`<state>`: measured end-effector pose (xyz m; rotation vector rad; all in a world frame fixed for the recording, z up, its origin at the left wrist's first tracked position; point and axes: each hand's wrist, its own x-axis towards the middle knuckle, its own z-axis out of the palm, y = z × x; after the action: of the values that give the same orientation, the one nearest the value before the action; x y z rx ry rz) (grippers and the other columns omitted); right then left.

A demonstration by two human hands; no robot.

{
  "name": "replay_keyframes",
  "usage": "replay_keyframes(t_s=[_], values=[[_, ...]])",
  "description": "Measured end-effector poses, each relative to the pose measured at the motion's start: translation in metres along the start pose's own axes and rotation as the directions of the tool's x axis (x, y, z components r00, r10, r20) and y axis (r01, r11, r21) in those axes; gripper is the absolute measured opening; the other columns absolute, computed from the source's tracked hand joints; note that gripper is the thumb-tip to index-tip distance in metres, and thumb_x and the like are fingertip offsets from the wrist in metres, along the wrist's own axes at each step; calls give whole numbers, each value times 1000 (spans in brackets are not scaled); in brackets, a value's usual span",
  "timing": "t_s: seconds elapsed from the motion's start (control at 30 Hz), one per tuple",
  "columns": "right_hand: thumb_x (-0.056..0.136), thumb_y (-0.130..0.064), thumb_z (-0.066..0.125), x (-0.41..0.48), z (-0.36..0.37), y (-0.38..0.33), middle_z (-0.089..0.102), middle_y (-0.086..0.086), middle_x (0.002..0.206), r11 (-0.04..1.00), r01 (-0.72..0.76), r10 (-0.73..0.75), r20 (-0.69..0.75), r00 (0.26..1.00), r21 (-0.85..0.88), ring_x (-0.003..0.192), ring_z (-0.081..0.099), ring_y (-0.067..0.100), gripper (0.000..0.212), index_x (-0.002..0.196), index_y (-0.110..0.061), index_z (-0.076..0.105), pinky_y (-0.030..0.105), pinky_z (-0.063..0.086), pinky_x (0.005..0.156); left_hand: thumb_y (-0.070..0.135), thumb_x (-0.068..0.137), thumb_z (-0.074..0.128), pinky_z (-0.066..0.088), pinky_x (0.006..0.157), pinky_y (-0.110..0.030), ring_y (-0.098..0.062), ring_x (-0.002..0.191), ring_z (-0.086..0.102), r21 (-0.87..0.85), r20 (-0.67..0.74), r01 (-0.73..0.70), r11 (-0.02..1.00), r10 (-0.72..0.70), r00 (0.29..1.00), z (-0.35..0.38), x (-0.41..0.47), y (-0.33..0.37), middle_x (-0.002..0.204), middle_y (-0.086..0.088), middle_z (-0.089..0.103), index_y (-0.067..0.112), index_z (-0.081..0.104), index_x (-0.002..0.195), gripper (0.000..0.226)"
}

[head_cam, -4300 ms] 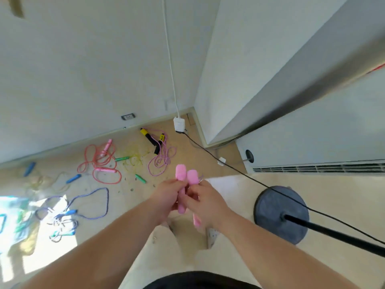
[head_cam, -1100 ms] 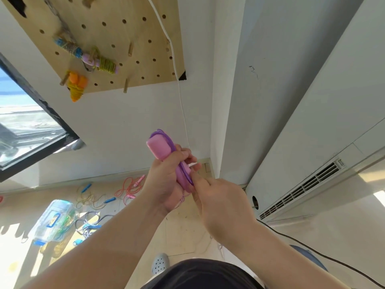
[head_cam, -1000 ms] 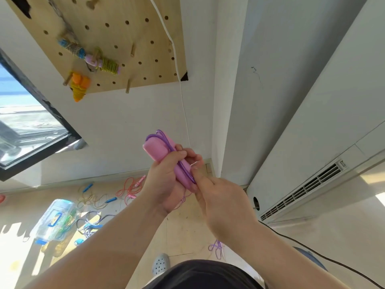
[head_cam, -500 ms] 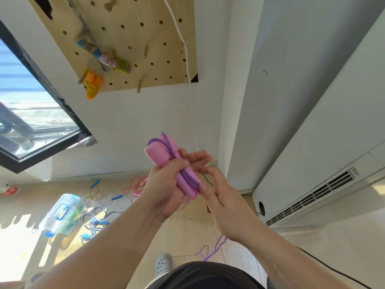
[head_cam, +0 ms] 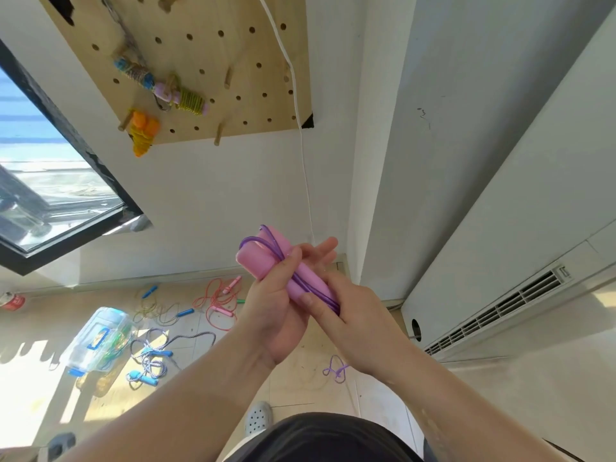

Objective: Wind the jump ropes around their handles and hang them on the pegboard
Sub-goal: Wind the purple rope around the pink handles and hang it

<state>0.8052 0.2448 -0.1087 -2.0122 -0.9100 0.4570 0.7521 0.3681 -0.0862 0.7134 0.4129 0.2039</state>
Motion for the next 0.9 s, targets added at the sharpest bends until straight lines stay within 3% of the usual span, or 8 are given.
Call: replay_keyframes(t_s=[0.13,0.23,0.37,0.67,0.7,0.77,0.83,0.9], values=[[103,-54,40,4,-2,7,55,-13,77,999,-26,27,12,1000,-42,66,52,3,21,84,-46,39,23,37,60,34,91,54,42,102,-44,-23,132,58,-2,-9,-4,1000,4,1000,1,6,-5,132,-7,68,16,56,99,20],[107,-45,39,1,1,5,64,-4,75,948,-95,93,20,995,303,56,61,15,21,103,-34,55,28,47,57,44,91,50,37,73,-39,-19,135,55,88,2,-13,996,13,1000,4,11,-6,134,1,68,21,54,102,26],[106,-34,49,1,5,5,55,-3,64,811,-89,158,-70,985,578,52,50,16,22,118,-28,67,24,40,50,42,93,49,45,106,-50,-27,134,55,104,-5,-48,993,48,999,0,16,-11,133,-9,67,17,52,114,33],[105,-24,55,9,-16,27,68,-23,83,954,-41,71,-89,994,298,74,60,1,22,119,-29,70,13,41,67,25,69,80,55,82,-35,-15,97,71,349,-261,-147,926,247,933,-20,15,-9,118,-10,68,15,51,139,77],[104,-25,55,9,-20,32,69,-21,89,970,-57,73,-57,996,235,80,61,2,22,119,-31,70,13,42,70,25,67,80,56,81,-28,-7,96,68,526,-238,-209,824,379,894,-24,14,-5,123,-3,64,21,46,143,83],[104,-30,55,8,-26,40,69,-18,94,988,-94,91,31,995,119,86,61,4,20,118,-35,68,18,45,75,35,63,86,49,94,-23,-3,111,59,906,130,-337,256,590,797,-36,15,10,130,8,57,25,45,143,91],[103,-34,55,8,-32,43,69,-15,96,991,-112,104,119,987,68,88,61,5,19,118,-36,67,22,47,78,60,60,84,40,103,-32,-14,121,53,803,573,-436,-406,326,752,-38,17,23,130,9,56,24,54,137,90],[103,-34,56,8,-34,41,68,-15,97,995,-86,76,171,982,53,89,60,5,17,117,-33,66,22,46,78,78,62,63,40,100,-40,-21,115,53,486,565,-410,-772,-80,821,-32,23,26,120,8,60,28,60,125,81]])
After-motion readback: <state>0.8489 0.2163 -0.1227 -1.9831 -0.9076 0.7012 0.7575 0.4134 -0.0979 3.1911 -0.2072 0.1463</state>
